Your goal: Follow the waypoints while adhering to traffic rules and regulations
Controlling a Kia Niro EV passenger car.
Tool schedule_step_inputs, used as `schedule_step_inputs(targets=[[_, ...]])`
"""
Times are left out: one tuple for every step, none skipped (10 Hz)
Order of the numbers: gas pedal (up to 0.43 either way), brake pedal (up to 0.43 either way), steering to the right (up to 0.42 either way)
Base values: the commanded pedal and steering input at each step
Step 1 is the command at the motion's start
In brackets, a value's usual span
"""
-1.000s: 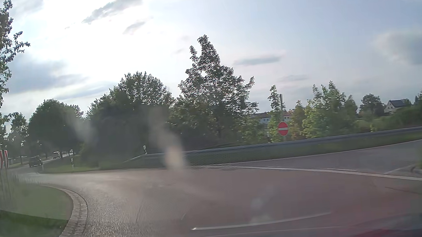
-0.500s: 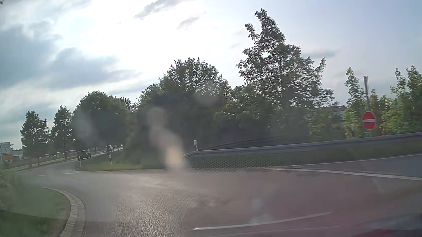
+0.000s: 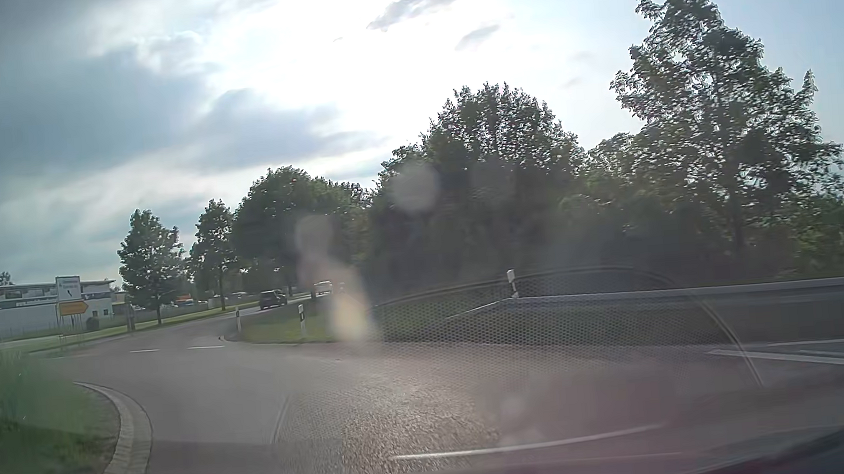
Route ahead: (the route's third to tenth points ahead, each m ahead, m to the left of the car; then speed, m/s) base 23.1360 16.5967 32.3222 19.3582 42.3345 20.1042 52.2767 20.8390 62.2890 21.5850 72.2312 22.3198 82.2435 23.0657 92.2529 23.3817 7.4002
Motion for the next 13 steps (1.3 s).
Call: schedule_step_inputs(targets=[[0.138, 0.000, -0.220], [0.138, 0.000, -0.221], [0.177, 0.000, -0.224], [0.197, 0.000, -0.229], [0.197, 0.000, -0.232], [0.209, 0.000, -0.233], [0.209, 0.000, -0.232], [0.209, 0.000, -0.230], [0.209, 0.000, -0.226], [0.209, 0.000, -0.217], [0.209, 0.000, -0.209], [0.209, 0.000, -0.193], [0.209, 0.000, -0.171]])
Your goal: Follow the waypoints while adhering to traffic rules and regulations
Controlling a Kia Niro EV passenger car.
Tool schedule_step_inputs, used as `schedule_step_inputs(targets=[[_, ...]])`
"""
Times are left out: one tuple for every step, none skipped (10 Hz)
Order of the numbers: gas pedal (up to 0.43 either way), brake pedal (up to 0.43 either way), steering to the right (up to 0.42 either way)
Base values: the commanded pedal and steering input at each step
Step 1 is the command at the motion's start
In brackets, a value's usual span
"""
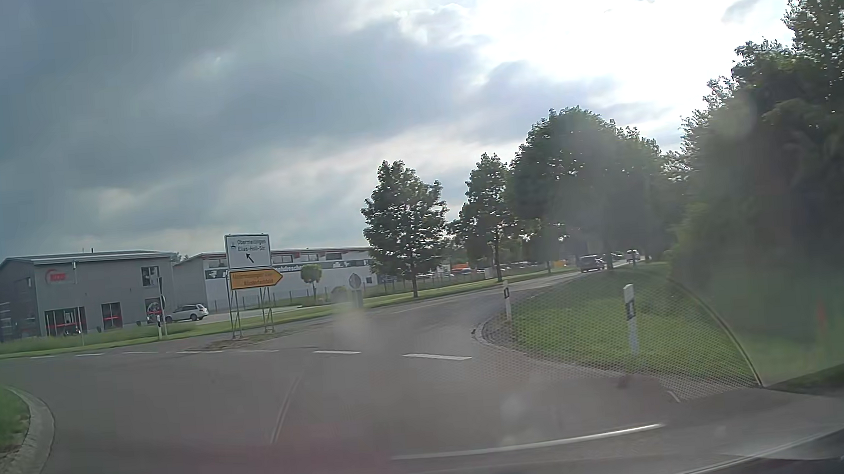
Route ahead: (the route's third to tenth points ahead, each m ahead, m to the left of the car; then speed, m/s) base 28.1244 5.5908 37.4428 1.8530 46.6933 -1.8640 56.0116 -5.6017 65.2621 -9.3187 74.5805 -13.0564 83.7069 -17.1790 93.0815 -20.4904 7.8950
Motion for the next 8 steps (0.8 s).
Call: schedule_step_inputs(targets=[[0.209, 0.000, -0.157], [0.209, 0.000, -0.135], [0.209, 0.000, -0.105], [0.209, 0.000, -0.079], [0.197, 0.000, -0.044], [0.197, 0.000, -0.017], [0.197, 0.000, 0.007], [0.197, 0.000, 0.021]])
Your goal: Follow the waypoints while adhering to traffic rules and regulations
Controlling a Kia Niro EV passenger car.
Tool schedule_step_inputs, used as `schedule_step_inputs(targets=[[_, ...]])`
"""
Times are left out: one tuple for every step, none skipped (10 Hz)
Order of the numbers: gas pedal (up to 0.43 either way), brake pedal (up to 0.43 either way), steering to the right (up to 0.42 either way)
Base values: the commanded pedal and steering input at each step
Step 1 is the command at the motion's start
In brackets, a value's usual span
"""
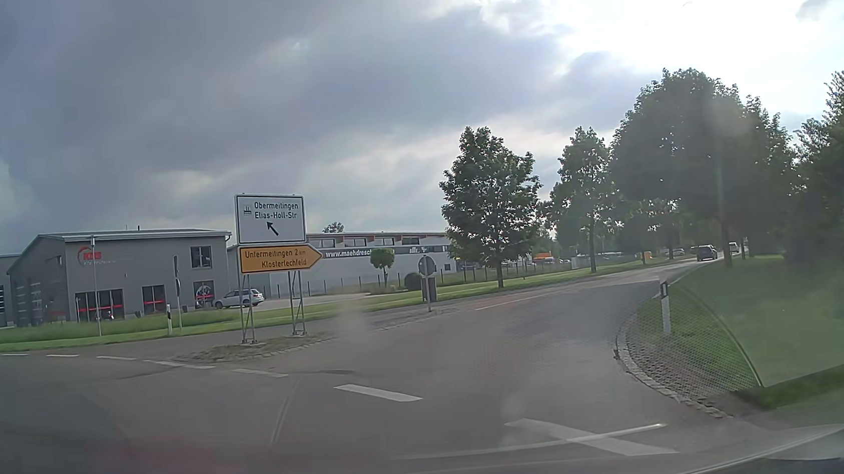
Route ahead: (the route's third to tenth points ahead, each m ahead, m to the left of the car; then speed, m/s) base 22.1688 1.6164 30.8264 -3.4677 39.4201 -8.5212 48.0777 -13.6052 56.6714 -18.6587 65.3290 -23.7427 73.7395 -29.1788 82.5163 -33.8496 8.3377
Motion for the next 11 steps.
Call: schedule_step_inputs(targets=[[0.197, 0.000, 0.037], [0.197, 0.000, 0.049], [0.197, 0.000, 0.059], [0.197, 0.000, 0.073], [0.197, 0.000, 0.084], [0.197, 0.000, 0.090], [0.197, 0.000, 0.095], [0.209, 0.000, 0.099], [0.209, 0.000, 0.102], [0.220, 0.000, 0.105], [0.220, 0.000, 0.107]])
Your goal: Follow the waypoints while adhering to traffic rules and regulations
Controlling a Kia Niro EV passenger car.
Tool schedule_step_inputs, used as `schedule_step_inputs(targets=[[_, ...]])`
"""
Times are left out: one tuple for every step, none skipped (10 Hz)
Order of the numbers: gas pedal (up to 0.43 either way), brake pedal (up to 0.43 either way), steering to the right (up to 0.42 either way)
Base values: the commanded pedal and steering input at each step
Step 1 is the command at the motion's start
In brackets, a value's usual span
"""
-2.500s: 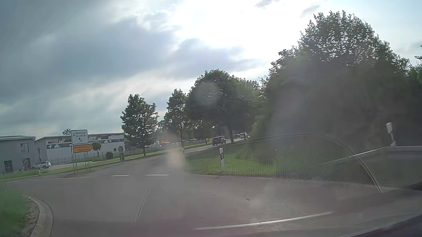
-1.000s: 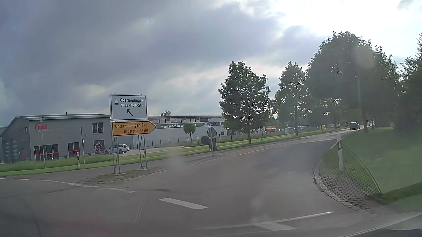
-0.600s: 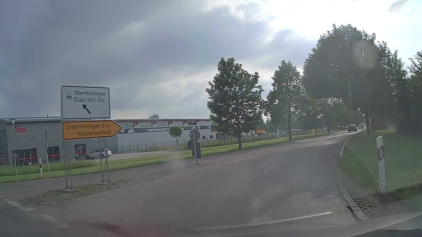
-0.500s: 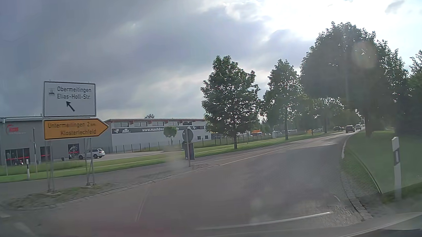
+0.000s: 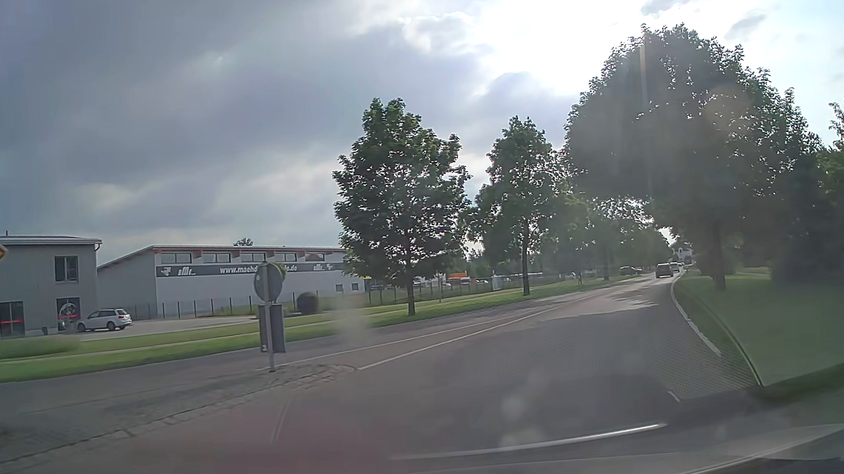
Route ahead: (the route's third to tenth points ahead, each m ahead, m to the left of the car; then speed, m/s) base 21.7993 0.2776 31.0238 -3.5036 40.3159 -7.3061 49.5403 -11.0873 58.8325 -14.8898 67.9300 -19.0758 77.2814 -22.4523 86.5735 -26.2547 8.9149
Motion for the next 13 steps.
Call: schedule_step_inputs(targets=[[0.228, 0.000, 0.107], [0.240, 0.000, 0.107], [0.240, 0.000, 0.107], [0.240, 0.000, 0.107], [0.240, 0.000, 0.106], [0.248, 0.000, 0.103], [0.260, 0.000, 0.100], [0.260, 0.000, 0.098], [0.268, 0.000, 0.097], [0.280, 0.000, 0.097], [0.280, 0.000, 0.097], [0.280, 0.000, 0.095], [0.280, 0.000, 0.092]])
